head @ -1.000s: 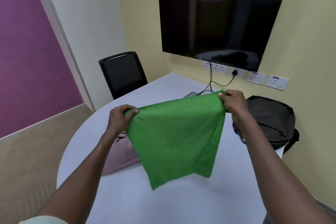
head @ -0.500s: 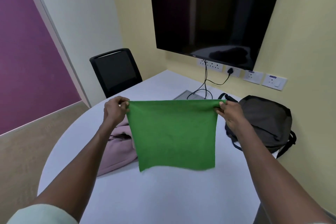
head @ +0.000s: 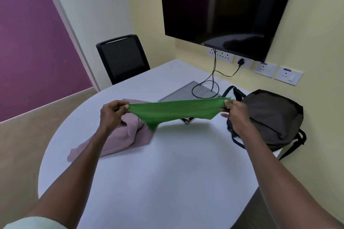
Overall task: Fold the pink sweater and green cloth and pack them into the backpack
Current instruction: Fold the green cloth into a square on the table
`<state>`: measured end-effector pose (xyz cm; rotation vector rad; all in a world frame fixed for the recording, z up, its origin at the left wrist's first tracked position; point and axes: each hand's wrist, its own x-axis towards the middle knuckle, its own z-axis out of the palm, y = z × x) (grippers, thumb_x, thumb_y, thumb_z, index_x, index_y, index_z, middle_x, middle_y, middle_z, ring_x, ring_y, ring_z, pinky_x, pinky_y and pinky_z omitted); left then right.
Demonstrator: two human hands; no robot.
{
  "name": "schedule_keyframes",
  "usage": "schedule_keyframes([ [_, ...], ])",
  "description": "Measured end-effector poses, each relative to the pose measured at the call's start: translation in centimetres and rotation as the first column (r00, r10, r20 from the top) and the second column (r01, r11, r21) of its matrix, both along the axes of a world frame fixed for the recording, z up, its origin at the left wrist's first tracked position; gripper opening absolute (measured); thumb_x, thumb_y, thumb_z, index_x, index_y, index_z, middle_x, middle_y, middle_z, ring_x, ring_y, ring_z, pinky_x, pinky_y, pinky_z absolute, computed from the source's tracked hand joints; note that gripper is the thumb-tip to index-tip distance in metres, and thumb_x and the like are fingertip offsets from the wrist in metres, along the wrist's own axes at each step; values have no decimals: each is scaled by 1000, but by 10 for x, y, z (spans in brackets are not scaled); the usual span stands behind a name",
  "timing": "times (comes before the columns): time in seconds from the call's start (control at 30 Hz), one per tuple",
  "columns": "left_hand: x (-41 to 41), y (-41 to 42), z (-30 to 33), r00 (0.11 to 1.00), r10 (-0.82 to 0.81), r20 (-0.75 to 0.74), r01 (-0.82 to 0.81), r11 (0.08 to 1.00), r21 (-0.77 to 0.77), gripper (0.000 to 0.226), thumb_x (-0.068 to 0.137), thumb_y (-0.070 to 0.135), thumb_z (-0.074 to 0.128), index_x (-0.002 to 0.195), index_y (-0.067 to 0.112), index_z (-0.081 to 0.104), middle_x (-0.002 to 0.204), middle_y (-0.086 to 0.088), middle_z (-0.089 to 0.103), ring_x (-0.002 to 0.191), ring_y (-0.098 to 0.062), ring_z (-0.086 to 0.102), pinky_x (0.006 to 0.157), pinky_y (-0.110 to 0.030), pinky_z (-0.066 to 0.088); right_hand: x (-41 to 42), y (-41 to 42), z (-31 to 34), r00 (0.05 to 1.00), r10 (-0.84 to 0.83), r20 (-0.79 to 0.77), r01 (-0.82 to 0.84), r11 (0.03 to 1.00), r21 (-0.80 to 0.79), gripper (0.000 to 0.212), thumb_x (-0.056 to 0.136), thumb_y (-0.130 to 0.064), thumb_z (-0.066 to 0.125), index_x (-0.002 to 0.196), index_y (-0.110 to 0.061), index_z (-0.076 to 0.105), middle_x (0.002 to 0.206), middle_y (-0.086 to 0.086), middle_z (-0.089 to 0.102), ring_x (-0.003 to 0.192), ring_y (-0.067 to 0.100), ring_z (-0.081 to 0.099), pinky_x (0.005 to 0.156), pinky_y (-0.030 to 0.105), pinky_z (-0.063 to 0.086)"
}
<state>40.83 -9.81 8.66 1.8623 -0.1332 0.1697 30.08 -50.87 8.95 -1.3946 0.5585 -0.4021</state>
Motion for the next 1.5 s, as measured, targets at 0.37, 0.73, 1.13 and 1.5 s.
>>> schedule_keyframes([
  [0.37, -93, 22, -108, 962, -111, -250, 205, 899, 388, 28, 84, -8, 66, 82, 19, 73, 68, -6, 67, 61, -15, 56, 62, -25, 45, -88, -5, -112, 897, 150, -415, -212, 972, -105, 17, 97, -11, 59, 103, 3, 67, 95, 14, 66, 71, 19, 65, 62, 33, 54],
  [0.73, -157, 58, -153, 872, -227, -434, 467, 651, 598, 13, 83, 12, 77, 87, 25, 78, 83, 8, 74, 82, -14, 67, 65, -16, 42, -180, 26, -149, 746, 128, -653, -309, 936, -169, 14, 94, -10, 62, 95, 2, 67, 90, 15, 67, 71, 22, 67, 60, 31, 51],
  [1.13, -172, 74, -149, 650, -365, -666, 723, 566, 396, 16, 82, 10, 79, 85, 26, 78, 82, 6, 77, 81, -3, 70, 79, -18, 53, -211, 40, -156, 623, 49, -781, -344, 913, -217, 15, 96, -4, 58, 81, 0, 55, 68, 14, 60, 49, 18, 57, 40, 23, 40],
  [1.5, -148, 56, -144, 845, -262, -466, 440, 836, 327, 11, 90, 7, 67, 89, 15, 74, 77, -4, 72, 68, -12, 58, 67, -27, 46, -192, 27, -152, 739, -83, -668, -224, 905, -361, 21, 96, -13, 61, 79, -2, 65, 77, 9, 63, 60, 25, 62, 47, 24, 35],
])
